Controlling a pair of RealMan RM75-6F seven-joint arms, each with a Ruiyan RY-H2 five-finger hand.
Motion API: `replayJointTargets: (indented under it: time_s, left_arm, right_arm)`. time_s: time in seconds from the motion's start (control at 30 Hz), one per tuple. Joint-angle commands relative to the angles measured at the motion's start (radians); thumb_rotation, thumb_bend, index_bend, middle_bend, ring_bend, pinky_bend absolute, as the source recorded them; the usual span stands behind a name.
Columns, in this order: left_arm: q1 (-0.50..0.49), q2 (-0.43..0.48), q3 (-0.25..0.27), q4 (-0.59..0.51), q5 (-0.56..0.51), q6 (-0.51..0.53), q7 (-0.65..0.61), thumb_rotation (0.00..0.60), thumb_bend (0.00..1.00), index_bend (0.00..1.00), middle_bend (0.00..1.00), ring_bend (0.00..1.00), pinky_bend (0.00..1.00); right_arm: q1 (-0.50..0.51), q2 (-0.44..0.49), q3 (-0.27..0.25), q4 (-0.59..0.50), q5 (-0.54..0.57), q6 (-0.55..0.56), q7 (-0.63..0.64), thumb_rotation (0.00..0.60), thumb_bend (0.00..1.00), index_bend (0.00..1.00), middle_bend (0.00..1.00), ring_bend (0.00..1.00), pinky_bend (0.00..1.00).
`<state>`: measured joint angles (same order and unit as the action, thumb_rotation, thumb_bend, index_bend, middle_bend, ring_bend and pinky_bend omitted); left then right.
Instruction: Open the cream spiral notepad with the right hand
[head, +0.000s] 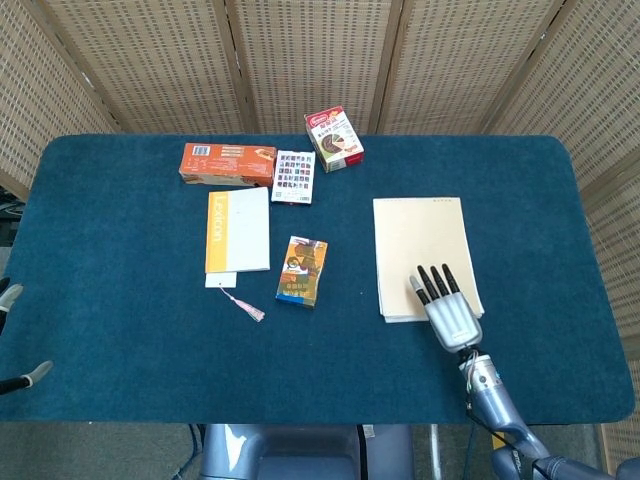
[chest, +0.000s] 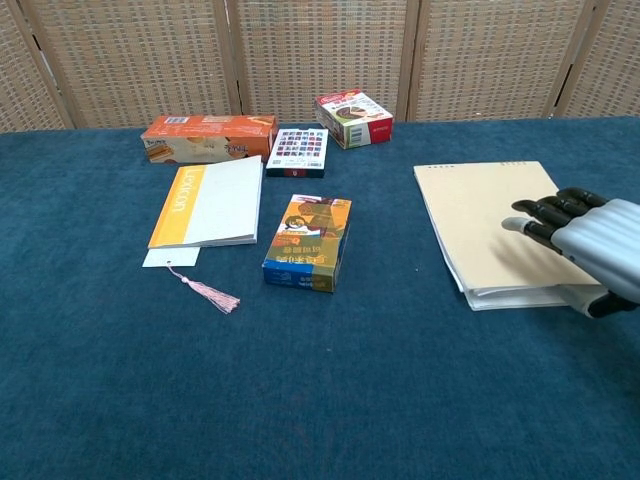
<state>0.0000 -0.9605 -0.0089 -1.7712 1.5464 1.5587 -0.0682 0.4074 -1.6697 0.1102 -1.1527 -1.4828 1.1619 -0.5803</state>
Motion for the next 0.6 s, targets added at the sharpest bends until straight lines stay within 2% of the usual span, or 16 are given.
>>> replayJointTargets:
  time_s: [0.03, 0.1, 0.3, 0.6]
  left_arm:
    - [0.0, 0.0, 0.0, -0.001, -0.001, 0.0, 0.001, 0.6, 0.0, 0.0, 0.0, 0.0, 0.0]
    - [-0.001, 0.0, 0.0, -0.001, -0.001, -0.001, 0.002, 0.6, 0.0, 0.0, 0.0, 0.0, 0.0]
    - [0.0, -0.002, 0.002, -0.002, 0.002, -0.002, 0.008, 0.6, 0.0, 0.0, 0.0, 0.0, 0.0]
    - [-0.001, -0.004, 0.002, -0.005, 0.0, -0.004, 0.015, 0.6, 0.0, 0.0, 0.0, 0.0, 0.0]
  right_arm:
    - [0.005, -0.015, 0.013, 0.029, 0.011, 0.012, 0.005, 0.6, 0.58, 0.0, 0.05, 0.04, 0.09]
    - [0.008, -0.02, 0.018, 0.043, 0.014, 0.018, 0.012, 0.6, 0.62, 0.0, 0.1, 0.09, 0.1]
    - [0.016, -0.032, 0.022, 0.077, 0.026, 0.022, 0.041, 0.6, 0.62, 0.0, 0.17, 0.15, 0.1]
    - [0.043, -0.047, 0.033, 0.089, 0.041, 0.011, 0.018, 0.6, 0.62, 0.02, 0.17, 0.16, 0.1]
